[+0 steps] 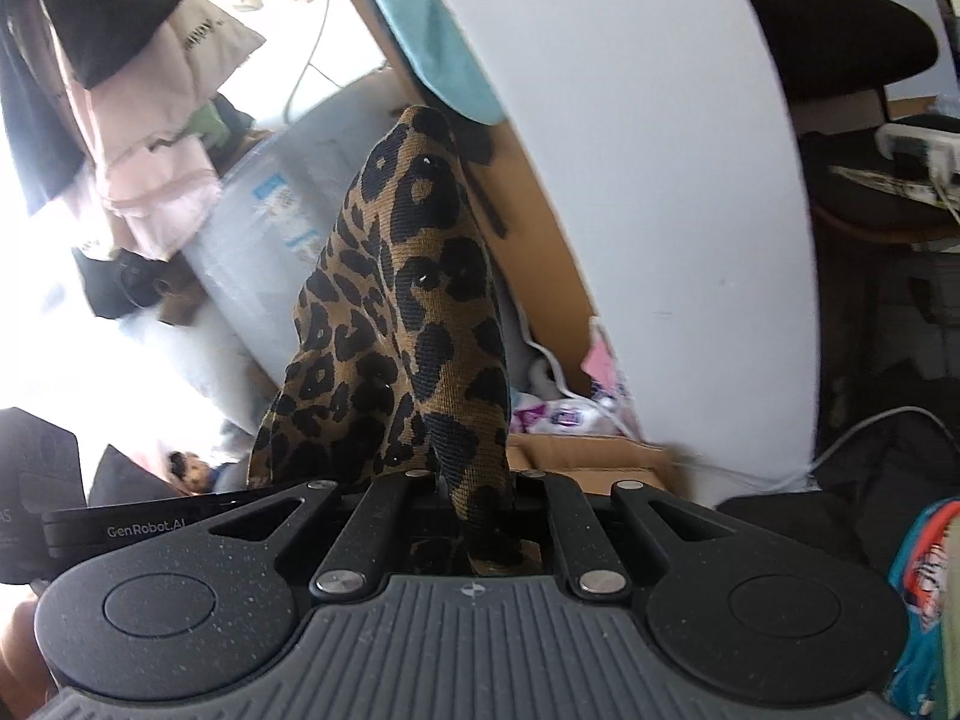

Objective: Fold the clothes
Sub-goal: 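Lift the folded skirt off the duvet with both tools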

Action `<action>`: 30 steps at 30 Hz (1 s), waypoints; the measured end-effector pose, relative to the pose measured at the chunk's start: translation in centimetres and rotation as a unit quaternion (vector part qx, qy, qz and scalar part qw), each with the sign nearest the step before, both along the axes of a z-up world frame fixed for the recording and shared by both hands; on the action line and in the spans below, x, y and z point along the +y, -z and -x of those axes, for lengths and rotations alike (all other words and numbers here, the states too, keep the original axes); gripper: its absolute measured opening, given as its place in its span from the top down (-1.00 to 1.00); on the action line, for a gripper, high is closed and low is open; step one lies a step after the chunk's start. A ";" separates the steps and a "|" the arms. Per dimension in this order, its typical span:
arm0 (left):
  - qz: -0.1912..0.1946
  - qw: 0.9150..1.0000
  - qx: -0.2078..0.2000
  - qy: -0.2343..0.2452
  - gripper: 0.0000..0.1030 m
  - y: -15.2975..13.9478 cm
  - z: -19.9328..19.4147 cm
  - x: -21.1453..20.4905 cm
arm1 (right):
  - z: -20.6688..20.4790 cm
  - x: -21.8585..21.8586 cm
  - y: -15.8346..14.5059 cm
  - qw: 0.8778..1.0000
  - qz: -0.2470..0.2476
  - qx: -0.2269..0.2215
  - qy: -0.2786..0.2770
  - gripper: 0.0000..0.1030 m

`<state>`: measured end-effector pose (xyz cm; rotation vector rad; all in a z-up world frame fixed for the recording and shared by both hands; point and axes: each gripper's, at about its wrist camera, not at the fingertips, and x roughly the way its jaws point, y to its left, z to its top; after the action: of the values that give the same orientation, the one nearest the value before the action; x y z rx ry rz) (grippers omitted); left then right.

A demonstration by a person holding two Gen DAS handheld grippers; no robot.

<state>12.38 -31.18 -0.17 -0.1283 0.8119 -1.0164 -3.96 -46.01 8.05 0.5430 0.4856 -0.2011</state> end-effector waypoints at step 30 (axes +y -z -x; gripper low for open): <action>-0.009 0.993 0.119 0.013 0.54 19.5 3.6 -7.6 | 2.6 -10.3 20.8 0.993 -0.023 0.113 0.034 0.91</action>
<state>8.76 -38.81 -19.66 -0.2266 1.0416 -1.0305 -6.60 -56.27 -12.77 0.5846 0.6934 -0.3190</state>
